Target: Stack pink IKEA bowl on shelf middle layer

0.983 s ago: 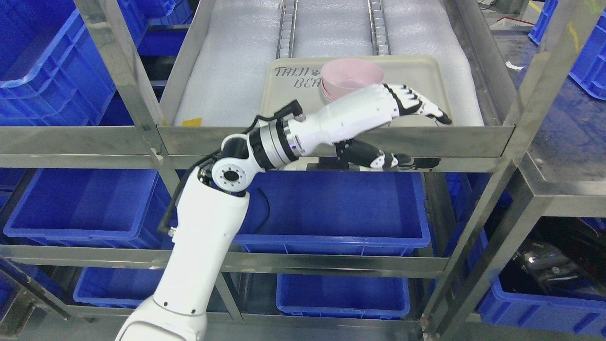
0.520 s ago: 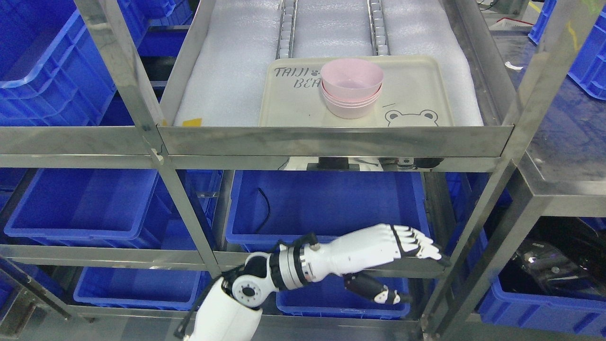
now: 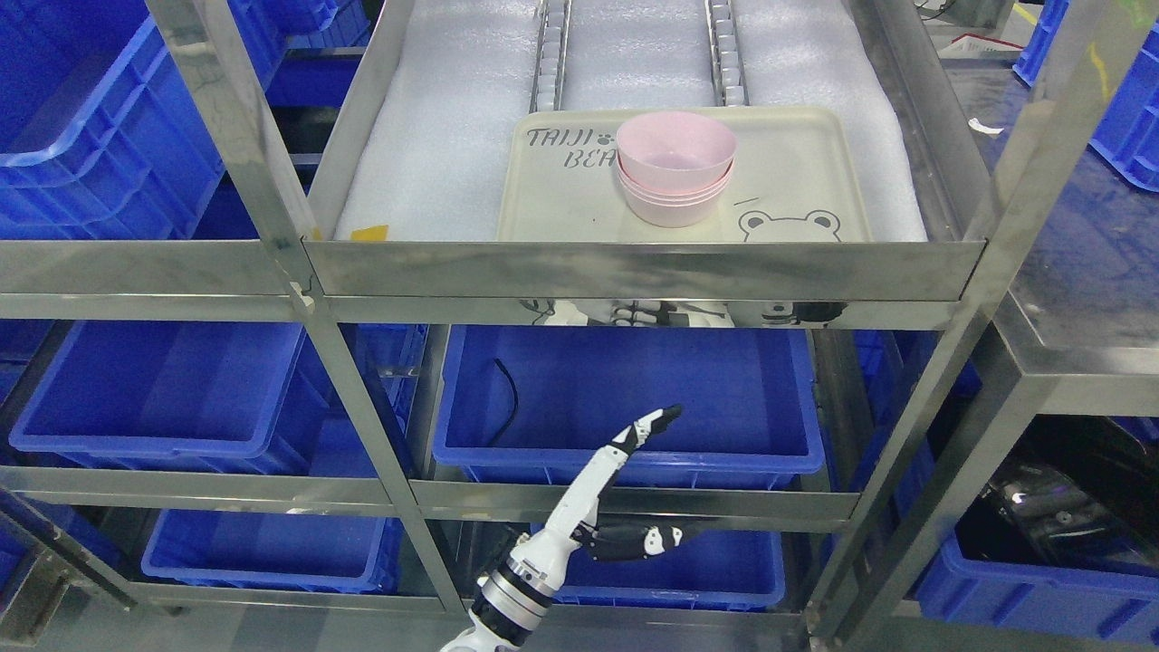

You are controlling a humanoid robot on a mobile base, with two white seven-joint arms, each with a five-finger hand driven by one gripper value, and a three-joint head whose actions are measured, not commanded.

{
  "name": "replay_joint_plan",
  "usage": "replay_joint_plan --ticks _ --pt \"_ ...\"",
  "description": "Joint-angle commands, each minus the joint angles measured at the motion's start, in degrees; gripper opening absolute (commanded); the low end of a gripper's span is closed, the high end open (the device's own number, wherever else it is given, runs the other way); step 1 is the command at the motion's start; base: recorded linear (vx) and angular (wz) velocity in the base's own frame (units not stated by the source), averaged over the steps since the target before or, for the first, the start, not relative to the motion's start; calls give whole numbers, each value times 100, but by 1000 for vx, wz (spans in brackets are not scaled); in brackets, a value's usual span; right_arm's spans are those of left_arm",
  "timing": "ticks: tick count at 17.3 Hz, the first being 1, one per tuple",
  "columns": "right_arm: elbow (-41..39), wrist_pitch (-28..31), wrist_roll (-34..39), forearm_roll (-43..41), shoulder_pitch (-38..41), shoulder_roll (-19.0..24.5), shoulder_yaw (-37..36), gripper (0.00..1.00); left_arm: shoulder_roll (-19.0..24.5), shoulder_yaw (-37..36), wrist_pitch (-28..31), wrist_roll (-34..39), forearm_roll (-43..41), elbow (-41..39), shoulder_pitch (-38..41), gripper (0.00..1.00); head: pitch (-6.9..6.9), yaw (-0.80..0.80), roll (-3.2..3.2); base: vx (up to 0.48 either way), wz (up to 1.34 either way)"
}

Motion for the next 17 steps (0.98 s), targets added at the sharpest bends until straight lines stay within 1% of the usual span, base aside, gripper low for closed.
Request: replay_joint_plan --ticks 1,3,4,7,10,12,17 --pt "-100 4 -7 0 123 -100 0 100 100 561 735 782 513 196 172 92 0 0 0 0 0" --pt "-100 4 -7 0 123 -100 0 100 100 685 983 899 513 -104 172 93 0 0 0 0 0" --pt "-100 4 -7 0 123 -100 0 100 100 668 983 934 513 -245 207 95 0 0 0 -1 -12" --pt "-100 4 -7 0 123 -100 0 100 100 702 1018 969 522 -465 216 95 0 0 0 0 0" --pt "-100 4 -7 0 123 -100 0 100 100 878 1421 1022 644 -702 216 94 0 0 0 0 0" --pt "-100 4 -7 0 123 -100 0 100 100 887 1545 1022 768 -764 216 95 0 0 0 0 0" --pt "-100 4 -7 0 123 -100 0 100 100 887 1537 1013 768 -765 216 95 0 0 0 0 0"
